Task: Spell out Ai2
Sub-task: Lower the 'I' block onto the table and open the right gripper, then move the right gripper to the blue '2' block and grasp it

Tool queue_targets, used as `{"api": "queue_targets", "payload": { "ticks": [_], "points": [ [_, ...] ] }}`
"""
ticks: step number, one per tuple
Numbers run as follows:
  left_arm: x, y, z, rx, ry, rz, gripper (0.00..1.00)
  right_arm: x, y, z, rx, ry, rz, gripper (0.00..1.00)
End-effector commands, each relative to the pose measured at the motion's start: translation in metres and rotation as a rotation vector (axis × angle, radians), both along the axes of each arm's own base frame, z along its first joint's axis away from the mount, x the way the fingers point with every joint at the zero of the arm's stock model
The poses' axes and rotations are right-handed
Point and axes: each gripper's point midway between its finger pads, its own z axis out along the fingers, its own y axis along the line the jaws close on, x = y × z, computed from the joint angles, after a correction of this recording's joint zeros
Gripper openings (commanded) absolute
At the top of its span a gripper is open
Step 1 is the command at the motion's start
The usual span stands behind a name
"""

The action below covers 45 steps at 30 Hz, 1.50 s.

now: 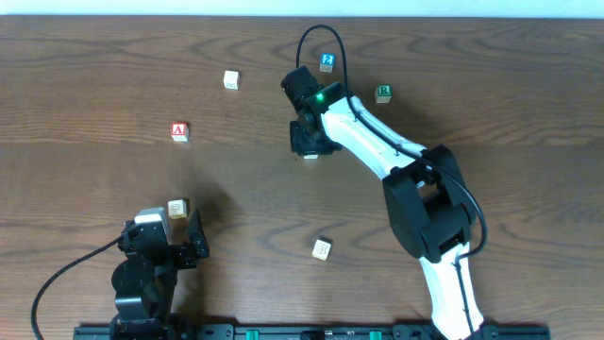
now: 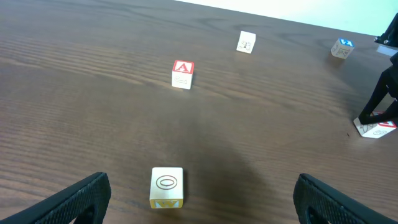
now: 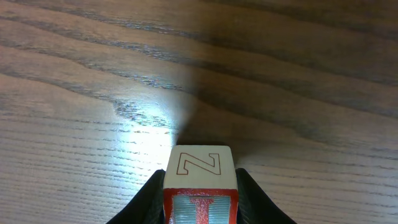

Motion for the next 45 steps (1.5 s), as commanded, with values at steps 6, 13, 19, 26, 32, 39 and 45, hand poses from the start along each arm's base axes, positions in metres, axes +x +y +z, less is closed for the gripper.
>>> {"api": "queue_targets", "payload": {
  "ticks": [6,13,19,26,32,39,45],
  "points": [
    [0.000,0.000,-0.008,0.019,0.014,-0.007,0.95,0.000,0.002,-0.003,-0.021,-0.006,-0.011,0.42],
    [0.000,0.000,-0.008,0.019,0.014,-0.007,0.95,0.000,0.002,-0.003,-0.021,-0.007,-0.010,0.49],
    [0.000,0.000,-0.008,0.019,0.014,-0.007,0.95,0.015,-0.001,0.016,-0.005,-0.045,-0.013,0.63],
    [0.000,0.000,-0.008,0.019,0.014,-0.007,0.95,0.059,-0.001,0.081,0.014,-0.197,0.075,0.86],
    [0.000,0.000,-0.008,0.020,0.014,-0.007,0.96,0.075,0.005,0.097,0.020,-0.279,0.156,0.99],
    [0.000,0.000,-0.008,0.019,0.014,-0.007,0.95,0.104,0.010,0.112,-0.042,-0.437,0.276,0.99],
    [0.000,0.000,-0.008,0.019,0.014,-0.007,0.96,0.152,-0.016,0.112,-0.008,-0.540,0.161,0.99]
  ]
}}
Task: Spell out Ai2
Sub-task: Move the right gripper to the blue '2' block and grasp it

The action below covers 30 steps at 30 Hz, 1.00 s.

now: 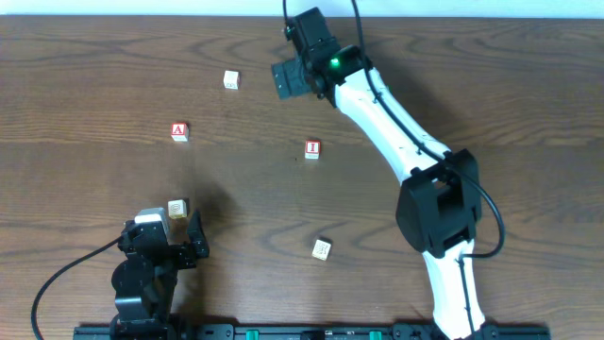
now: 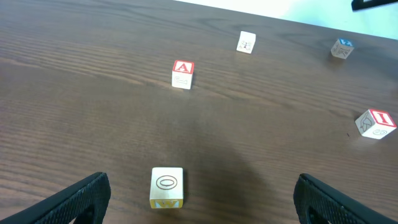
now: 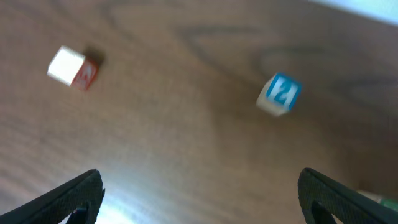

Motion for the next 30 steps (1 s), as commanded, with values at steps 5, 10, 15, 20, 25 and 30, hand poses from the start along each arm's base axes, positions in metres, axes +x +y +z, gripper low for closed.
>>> {"api": "queue_targets", "payload": {
  "ticks": [5,10,15,20,25,30],
  "points": [
    [0.000,0.000,-0.008,0.019,0.014,-0.007,0.95,0.061,-0.045,-0.016,0.031,-0.038,-0.086,0.99],
    [0.000,0.000,-0.008,0.019,0.014,-0.007,0.95,0.085,-0.043,-0.044,0.013,-0.042,-0.113,0.99],
    [0.000,0.000,-0.008,0.019,0.014,-0.007,0.95,0.097,-0.043,-0.072,0.056,-0.027,-0.153,0.99],
    [0.000,0.000,-0.008,0.019,0.014,-0.007,0.95,0.103,-0.048,-0.079,0.061,-0.032,-0.168,0.99],
    [0.000,0.000,-0.008,0.019,0.014,-0.007,0.95,0.107,-0.054,-0.095,0.069,-0.022,-0.192,0.94],
    [0.000,0.000,-0.008,0.019,0.014,-0.007,0.95,0.106,-0.053,-0.108,0.095,0.002,-0.227,0.91]
  ]
}}
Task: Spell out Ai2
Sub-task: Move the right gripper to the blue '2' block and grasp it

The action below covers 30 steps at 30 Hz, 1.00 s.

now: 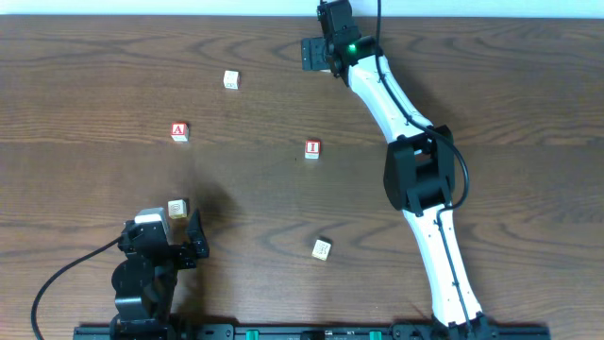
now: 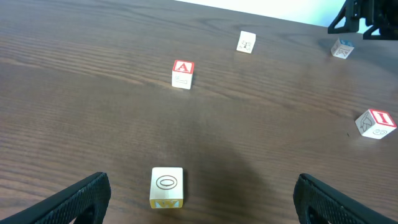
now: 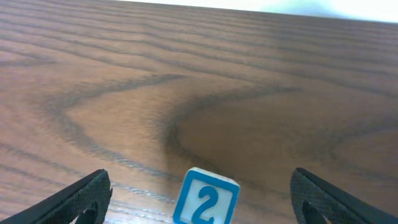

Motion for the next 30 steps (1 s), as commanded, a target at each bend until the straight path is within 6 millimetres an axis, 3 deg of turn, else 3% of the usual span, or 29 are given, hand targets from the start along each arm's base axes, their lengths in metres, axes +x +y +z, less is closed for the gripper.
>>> {"api": "queue_targets", "payload": {
  "ticks": [1,10,17,21,30],
  "points": [
    [0.000,0.000,-0.008,0.019,0.014,-0.007,0.96,0.002,-0.001,-0.020,0.025,0.026,-0.035,0.91],
    [0.000,0.000,-0.008,0.019,0.014,-0.007,0.95,0.000,-0.002,-0.027,0.021,0.040,-0.036,0.86],
    [0.000,0.000,-0.008,0.019,0.014,-0.007,0.95,-0.003,0.001,-0.031,0.039,0.054,-0.028,0.67],
    [0.000,0.000,-0.008,0.020,0.014,-0.007,0.96,-0.006,0.004,-0.041,0.056,0.080,-0.023,0.61],
    [0.000,0.000,-0.008,0.019,0.014,-0.007,0.96,-0.006,0.004,-0.041,0.059,0.080,-0.029,0.52]
  ]
}}
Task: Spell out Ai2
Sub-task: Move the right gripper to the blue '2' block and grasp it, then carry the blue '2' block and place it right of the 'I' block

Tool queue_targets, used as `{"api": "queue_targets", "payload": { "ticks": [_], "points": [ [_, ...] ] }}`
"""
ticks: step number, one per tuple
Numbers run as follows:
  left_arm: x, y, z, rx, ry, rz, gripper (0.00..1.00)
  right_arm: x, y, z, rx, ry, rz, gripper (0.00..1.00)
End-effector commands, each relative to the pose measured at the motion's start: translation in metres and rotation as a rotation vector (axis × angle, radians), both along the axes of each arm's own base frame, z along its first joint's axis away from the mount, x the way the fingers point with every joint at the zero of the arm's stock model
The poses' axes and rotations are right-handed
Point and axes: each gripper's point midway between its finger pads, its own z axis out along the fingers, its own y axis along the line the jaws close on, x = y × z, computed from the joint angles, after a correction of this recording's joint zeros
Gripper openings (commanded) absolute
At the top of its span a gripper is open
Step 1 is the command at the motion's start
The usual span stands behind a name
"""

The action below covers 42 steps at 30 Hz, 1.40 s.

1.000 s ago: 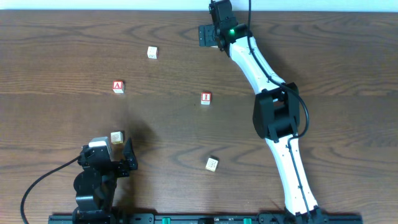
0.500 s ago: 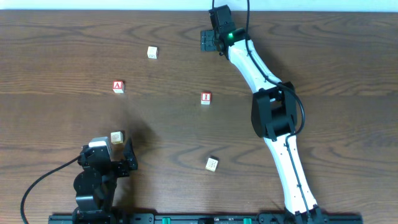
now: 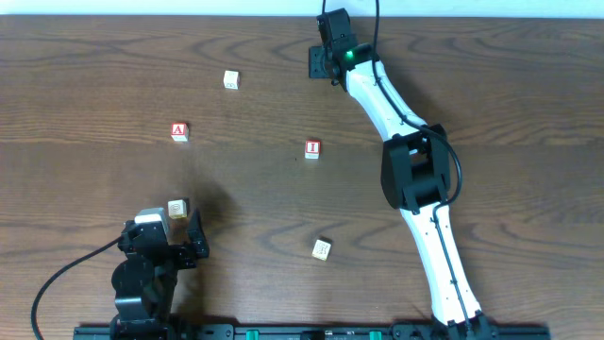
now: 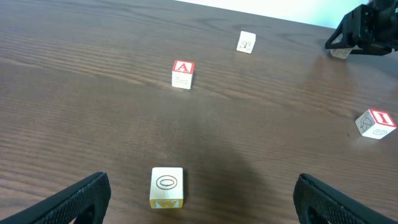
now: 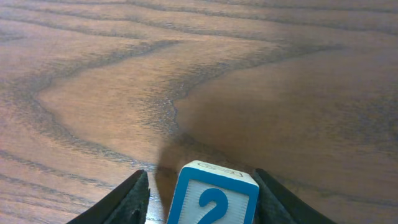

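Note:
The blue "2" block (image 5: pixel 213 196) stands on the table at the far edge, between the fingers of my right gripper (image 5: pixel 202 198). The jaws are narrowed round it, with a gap still showing at the left finger. In the overhead view the right gripper (image 3: pixel 326 62) hides that block. The red "A" block (image 3: pixel 179 131) lies at the left. The red "I" block (image 3: pixel 312 148) lies mid-table, also seen as the "I" block (image 4: pixel 375 122) in the left wrist view. My left gripper (image 4: pixel 202 198) rests wide open at the front left, holding nothing.
A block with an "O" on top and a "W" on its front (image 4: pixel 166 185) sits just ahead of the left gripper. A pale block (image 3: pixel 231 79) lies at the back left, and another pale block (image 3: pixel 322 248) sits toward the front middle.
My right gripper has come down onto the "2" block and its fingers have narrowed from wide open to either side of the block. The left arm and all other blocks are unchanged.
At first my right gripper was shut on the "I" block on the table's middle. Then that block stood free there and the gripper was open near the back edge. Then it faced the "2" block wide open, and now it straddles that block.

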Motion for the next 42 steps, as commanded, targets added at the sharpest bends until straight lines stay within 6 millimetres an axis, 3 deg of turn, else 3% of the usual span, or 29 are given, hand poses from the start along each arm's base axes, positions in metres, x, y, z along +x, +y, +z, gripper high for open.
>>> {"api": "queue_targets", "payload": {
  "ticks": [1,18,23,27,28,31,35,38,40,42],
  "points": [
    [0.000,0.000,-0.008,0.019,0.014,-0.007,0.95,0.000,-0.002,-0.008,0.002,0.015,-0.007,0.47],
    [0.000,0.000,-0.008,0.019,0.014,-0.007,0.96,-0.006,-0.006,-0.011,-0.017,0.040,-0.013,0.38],
    [0.000,0.000,-0.008,0.019,0.014,-0.007,0.95,-0.010,-0.005,0.004,-0.019,0.045,-0.009,0.25],
    [0.000,0.000,-0.008,0.019,0.014,-0.007,0.96,-0.009,0.000,0.051,-0.015,-0.012,0.019,0.07],
    [0.000,0.000,-0.008,0.019,0.014,-0.007,0.95,-0.010,0.002,0.071,-0.012,-0.035,0.029,0.02],
    [0.000,0.000,-0.008,0.019,0.014,-0.007,0.96,-0.021,0.006,0.127,-0.012,-0.090,0.061,0.01],
    [0.000,0.000,-0.008,0.019,0.014,-0.007,0.95,-0.053,-0.006,0.204,-0.065,-0.136,0.036,0.01],
    [0.000,0.000,-0.008,0.019,0.014,-0.007,0.95,-0.097,-0.017,0.245,-0.118,-0.110,0.015,0.01],
    [0.000,0.000,-0.008,0.019,0.014,-0.007,0.95,-0.122,-0.018,0.248,-0.108,-0.043,-0.009,0.01],
    [0.000,0.000,-0.008,0.019,0.014,-0.007,0.95,-0.148,-0.016,0.234,-0.113,0.065,-0.031,0.01]
  ]
}}
